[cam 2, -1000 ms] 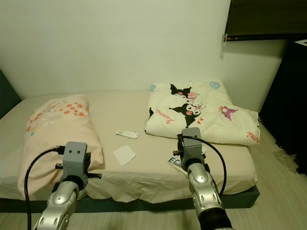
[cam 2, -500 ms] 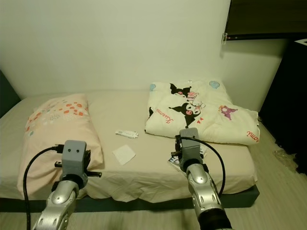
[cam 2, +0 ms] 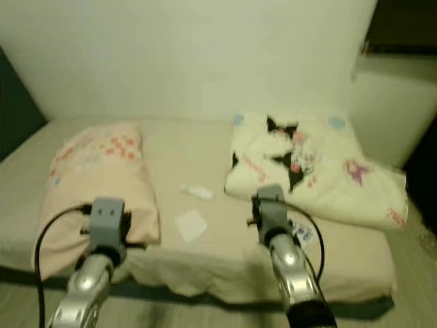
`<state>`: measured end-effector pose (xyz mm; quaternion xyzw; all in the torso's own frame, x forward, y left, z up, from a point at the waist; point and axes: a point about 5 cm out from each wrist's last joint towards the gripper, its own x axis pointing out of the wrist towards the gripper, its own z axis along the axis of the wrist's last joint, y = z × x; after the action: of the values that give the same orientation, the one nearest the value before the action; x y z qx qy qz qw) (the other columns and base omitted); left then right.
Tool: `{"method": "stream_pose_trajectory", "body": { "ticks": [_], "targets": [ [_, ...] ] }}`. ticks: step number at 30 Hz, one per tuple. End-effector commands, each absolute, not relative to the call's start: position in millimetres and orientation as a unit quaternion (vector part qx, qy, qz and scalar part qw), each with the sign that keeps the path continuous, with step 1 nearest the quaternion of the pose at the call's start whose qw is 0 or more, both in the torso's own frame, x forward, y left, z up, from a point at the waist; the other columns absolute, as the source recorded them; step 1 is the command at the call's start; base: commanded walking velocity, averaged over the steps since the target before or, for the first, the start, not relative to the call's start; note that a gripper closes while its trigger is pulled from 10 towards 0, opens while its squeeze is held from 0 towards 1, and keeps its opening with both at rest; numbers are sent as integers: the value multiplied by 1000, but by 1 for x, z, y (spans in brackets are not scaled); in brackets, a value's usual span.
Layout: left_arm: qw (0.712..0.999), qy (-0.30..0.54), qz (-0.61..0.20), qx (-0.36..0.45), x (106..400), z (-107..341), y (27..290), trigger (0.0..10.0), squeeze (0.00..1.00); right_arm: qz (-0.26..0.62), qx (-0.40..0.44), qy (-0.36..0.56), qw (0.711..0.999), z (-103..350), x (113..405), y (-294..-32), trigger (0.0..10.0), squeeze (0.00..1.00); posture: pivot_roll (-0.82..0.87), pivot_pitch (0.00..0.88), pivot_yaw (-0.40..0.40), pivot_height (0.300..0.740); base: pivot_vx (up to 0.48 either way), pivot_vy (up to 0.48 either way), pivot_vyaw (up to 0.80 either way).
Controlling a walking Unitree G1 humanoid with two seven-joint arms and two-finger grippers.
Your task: Clean up the room
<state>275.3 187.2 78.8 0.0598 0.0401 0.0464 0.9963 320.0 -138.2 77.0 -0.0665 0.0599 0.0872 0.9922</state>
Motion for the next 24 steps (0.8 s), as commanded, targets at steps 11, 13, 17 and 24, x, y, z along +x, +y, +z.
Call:
{"method": "stream_pose_trajectory", "body": {
  "ticks": [11,13,17,24],
  "targets": [
    [995,46,60,68,272,77,194,10000,0,93,-63,65,992,73,318,-135,10000,0,-15,39,9,740,213,0,0],
    [995,46,60,68,272,77,195,10000,0,92,-63,65,992,73,318,-135,10000,0,-17,36,12,740,0,0,0],
    [995,47,62,67,273,77,196,10000,0,91,-61,64,992,73,317,-135,10000,0,-18,37,15,740,0,0,0],
    [995,43,53,69,275,78,196,10000,0,86,-59,64,992,71,315,-135,10000,0,-19,32,22,740,0,179,0]
  ]
}}
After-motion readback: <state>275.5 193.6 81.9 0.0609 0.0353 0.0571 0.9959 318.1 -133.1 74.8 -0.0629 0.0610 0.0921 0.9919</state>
